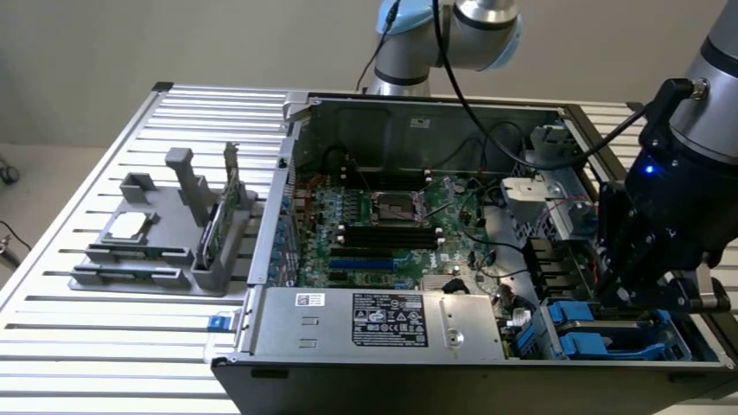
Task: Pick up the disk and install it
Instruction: 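Insert the second disk wire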
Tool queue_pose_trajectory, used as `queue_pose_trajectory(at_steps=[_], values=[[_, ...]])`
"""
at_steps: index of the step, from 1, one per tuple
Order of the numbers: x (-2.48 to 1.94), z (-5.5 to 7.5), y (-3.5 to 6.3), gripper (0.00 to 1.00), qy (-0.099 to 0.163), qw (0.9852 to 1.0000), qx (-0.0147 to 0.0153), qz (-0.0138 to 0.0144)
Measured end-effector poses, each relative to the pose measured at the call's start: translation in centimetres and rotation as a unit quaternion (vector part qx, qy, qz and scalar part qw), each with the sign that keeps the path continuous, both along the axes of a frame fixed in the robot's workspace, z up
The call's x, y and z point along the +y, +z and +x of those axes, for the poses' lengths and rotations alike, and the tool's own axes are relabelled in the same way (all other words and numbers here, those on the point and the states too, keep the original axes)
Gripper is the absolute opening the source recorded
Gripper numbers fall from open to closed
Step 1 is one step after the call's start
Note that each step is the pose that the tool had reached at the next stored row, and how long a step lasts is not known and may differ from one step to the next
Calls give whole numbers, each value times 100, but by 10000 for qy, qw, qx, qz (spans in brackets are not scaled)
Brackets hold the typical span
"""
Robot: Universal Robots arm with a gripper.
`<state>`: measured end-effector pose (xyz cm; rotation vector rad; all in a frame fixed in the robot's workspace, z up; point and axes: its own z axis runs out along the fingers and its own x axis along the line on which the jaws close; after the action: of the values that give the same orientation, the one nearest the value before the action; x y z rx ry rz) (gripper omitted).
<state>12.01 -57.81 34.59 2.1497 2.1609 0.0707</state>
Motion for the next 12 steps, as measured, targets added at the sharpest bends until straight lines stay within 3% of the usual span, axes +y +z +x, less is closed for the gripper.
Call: queue_pose_trajectory(at_steps=[12], values=[[-23,13,-37,16,121,9999,0,30]])
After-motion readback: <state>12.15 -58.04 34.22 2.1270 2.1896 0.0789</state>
